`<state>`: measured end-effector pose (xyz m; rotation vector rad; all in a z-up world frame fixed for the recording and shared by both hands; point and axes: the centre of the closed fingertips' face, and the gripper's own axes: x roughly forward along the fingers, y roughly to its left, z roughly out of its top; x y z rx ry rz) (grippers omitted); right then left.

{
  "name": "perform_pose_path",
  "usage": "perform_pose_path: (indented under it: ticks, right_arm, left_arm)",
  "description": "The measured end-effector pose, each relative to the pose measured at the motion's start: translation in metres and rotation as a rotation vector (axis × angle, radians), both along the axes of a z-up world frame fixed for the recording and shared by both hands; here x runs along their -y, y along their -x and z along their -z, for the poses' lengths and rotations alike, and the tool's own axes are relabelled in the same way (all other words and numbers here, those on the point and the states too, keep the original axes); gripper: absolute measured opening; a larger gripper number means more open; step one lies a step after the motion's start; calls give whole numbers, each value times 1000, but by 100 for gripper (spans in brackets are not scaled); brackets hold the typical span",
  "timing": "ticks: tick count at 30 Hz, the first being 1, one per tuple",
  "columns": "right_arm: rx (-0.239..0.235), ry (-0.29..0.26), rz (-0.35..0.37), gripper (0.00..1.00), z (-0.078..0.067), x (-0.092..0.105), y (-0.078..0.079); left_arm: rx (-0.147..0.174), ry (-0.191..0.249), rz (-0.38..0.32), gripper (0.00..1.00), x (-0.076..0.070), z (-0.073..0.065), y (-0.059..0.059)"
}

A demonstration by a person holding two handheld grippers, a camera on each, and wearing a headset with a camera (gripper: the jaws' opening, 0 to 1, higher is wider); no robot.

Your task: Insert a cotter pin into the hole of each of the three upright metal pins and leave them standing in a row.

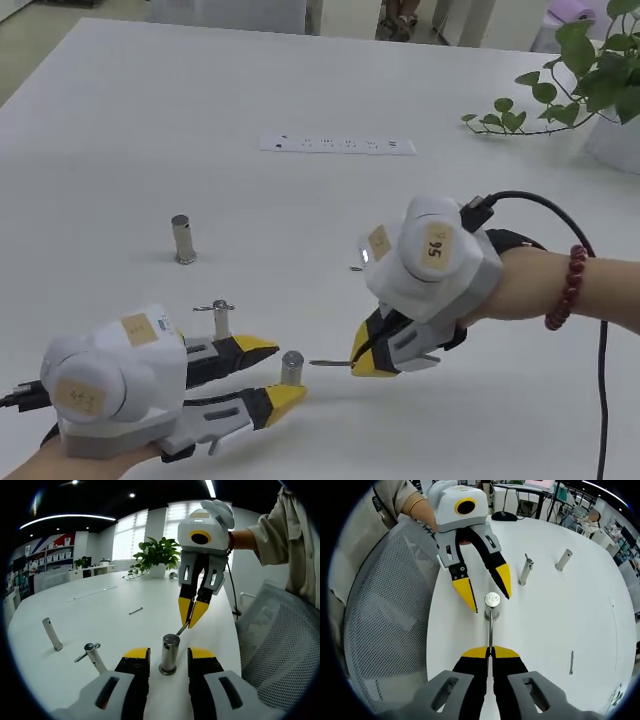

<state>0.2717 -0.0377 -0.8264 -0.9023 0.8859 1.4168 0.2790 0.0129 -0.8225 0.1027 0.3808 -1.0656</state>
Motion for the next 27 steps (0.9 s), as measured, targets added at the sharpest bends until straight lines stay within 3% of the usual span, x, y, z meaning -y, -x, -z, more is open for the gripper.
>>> perform_pose_path:
  ticks: [27]
  right_arm:
    - [-9,4,-11,3,2,-9,0]
  left_arm:
    - [-6,-13,27,12,4,11,-1]
